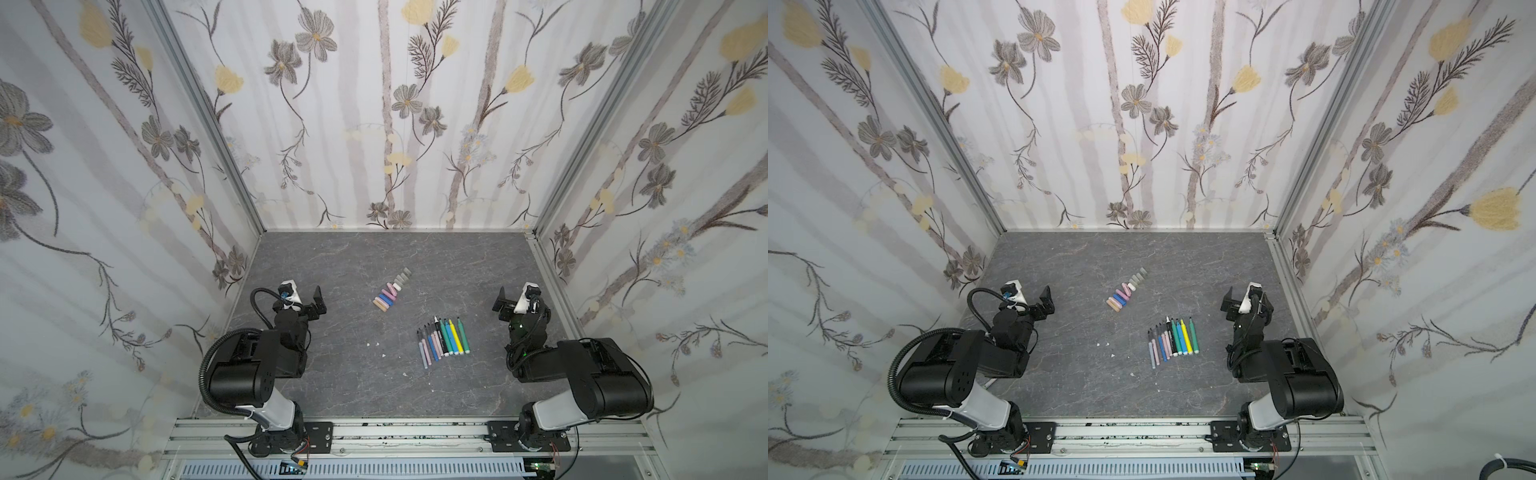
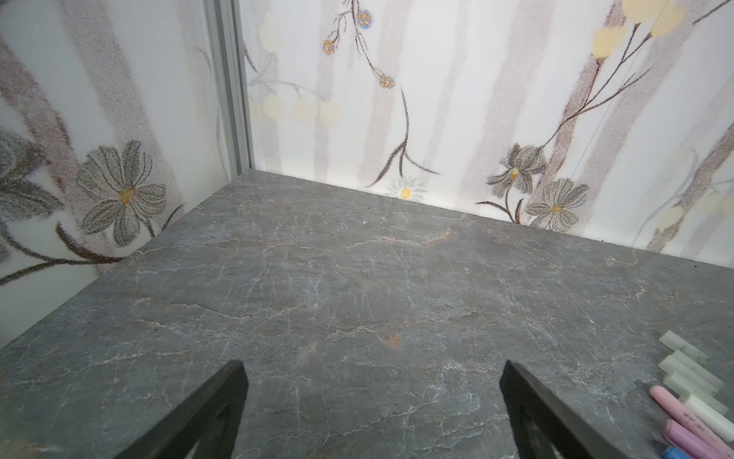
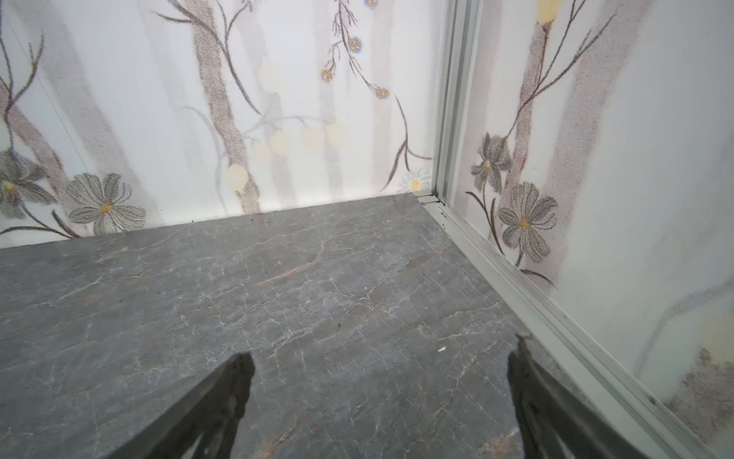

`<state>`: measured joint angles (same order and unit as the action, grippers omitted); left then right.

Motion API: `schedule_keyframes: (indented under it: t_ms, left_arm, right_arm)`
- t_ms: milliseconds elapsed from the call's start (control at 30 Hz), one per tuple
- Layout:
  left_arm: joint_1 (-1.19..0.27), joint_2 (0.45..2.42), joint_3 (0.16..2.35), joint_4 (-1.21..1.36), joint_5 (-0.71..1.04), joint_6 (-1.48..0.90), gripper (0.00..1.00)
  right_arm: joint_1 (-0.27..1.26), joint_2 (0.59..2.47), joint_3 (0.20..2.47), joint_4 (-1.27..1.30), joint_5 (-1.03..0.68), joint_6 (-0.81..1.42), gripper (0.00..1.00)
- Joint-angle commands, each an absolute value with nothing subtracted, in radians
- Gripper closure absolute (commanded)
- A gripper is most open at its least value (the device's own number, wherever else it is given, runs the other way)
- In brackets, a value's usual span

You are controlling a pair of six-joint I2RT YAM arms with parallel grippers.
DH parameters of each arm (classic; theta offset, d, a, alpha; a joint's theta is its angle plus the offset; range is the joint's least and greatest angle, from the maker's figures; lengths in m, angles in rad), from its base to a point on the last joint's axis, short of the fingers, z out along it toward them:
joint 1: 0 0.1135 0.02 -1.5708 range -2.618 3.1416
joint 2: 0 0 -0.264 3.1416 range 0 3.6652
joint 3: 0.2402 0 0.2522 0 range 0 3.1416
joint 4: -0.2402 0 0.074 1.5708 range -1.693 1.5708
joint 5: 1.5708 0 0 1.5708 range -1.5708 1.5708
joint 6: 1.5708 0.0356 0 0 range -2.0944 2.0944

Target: Open the pen caps

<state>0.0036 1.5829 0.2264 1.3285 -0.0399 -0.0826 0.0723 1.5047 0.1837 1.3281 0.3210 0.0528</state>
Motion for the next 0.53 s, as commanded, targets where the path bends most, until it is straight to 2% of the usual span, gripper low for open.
schedule_keyframes:
  t_ms: [0, 200, 500]
  left_arm:
    - [0.003, 1.583, 0.234, 1.346, -0.043, -0.072, 0.0]
    - [-0.011, 1.582, 0.236, 1.338, 0.013, -0.028, 0.0]
    - [-0.015, 1.582, 0.236, 1.342, 0.007, -0.024, 0.0]
  right_arm:
    - [0.066, 1.504, 0.196, 1.311, 0.297, 0.06, 0.0]
    - [0.066, 1.508, 0.192, 1.326, 0.296, 0.058, 0.0]
    - [0.066, 1.506, 0.188, 1.333, 0.296, 0.058, 0.0]
